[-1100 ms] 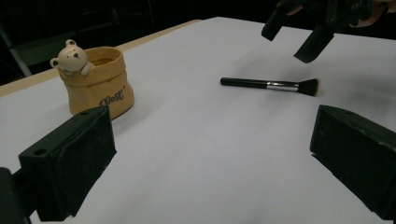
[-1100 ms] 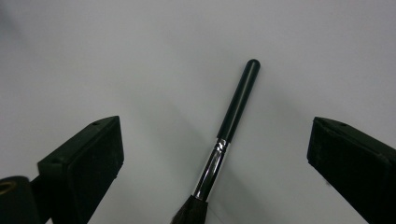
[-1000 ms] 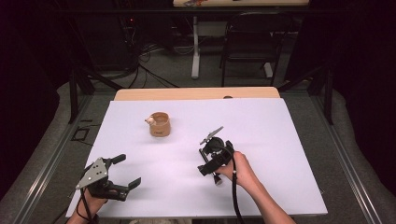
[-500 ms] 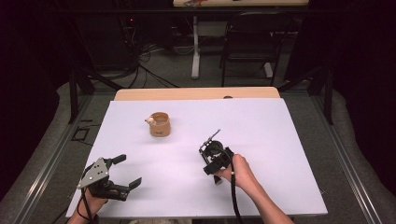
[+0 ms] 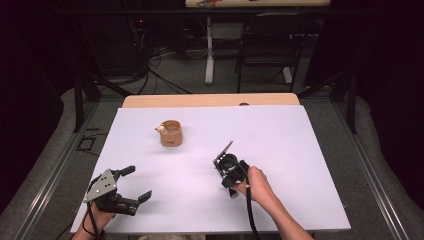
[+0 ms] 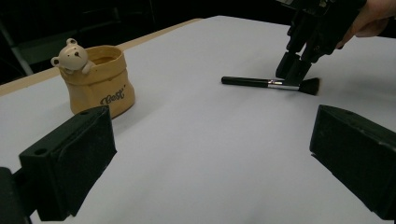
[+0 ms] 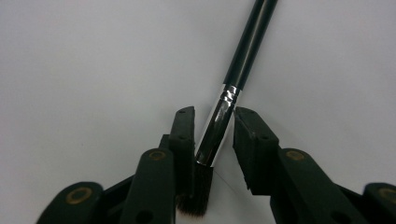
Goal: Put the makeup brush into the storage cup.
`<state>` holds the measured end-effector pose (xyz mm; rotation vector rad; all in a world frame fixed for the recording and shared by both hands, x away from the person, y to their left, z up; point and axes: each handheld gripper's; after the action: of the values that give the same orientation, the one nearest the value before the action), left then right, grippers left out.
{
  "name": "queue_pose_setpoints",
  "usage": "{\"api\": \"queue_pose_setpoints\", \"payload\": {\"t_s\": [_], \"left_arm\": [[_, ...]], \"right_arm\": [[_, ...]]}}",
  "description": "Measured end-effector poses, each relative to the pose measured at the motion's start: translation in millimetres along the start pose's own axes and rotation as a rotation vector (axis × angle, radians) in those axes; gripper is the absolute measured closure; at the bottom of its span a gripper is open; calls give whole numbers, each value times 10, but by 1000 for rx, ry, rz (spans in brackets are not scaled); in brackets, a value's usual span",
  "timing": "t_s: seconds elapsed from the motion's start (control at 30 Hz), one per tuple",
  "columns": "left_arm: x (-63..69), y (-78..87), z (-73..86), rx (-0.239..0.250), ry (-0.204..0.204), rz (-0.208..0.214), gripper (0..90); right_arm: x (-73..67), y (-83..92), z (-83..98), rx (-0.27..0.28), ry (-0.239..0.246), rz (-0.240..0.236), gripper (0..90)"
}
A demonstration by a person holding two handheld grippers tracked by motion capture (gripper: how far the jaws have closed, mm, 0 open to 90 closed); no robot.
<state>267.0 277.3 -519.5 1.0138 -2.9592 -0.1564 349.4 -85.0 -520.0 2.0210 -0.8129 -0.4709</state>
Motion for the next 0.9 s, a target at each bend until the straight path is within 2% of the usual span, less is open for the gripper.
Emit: {"api": "queue_pose_setpoints", "payload": {"t_s": [0.07, 0.17, 0.23, 0.37, 0.4, 0.63, 0.8, 0.9], "left_arm": [[0, -3, 2, -5, -1, 0, 0], [-1, -2, 2, -4, -1, -1, 0], [0, -4, 3, -5, -1, -3, 0], [2, -3, 0, -7, -3, -1, 0], [1, -2, 1, -7, -2, -3, 0], [2, -5, 4, -8, -1, -7, 1], [1, -4, 3, -9, -1, 1, 0], [1, -4, 3, -10, -2, 1, 0]], "right_arm": [[3, -12, -5, -25, 5, -3, 720], [10, -42, 12, 3, 4, -2, 720], [19, -25, 4, -29, 9, 10, 720], [28, -39, 17, -30, 4, 17, 725], [37, -38, 14, -51, 13, 23, 725], [48, -88, 37, -57, 16, 14, 751], [68, -91, 47, -36, 23, -4, 769], [85, -56, 38, -52, 63, -1, 770]]}}
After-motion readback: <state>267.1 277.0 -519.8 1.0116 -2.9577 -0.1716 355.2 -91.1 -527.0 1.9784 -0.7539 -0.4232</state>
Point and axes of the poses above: each handheld gripper's, and its own axes: y roughly backward along the jaws, z roughly out of its underside, x roughly to its right, and after that the axes turned 14 degrees about x, right-handed
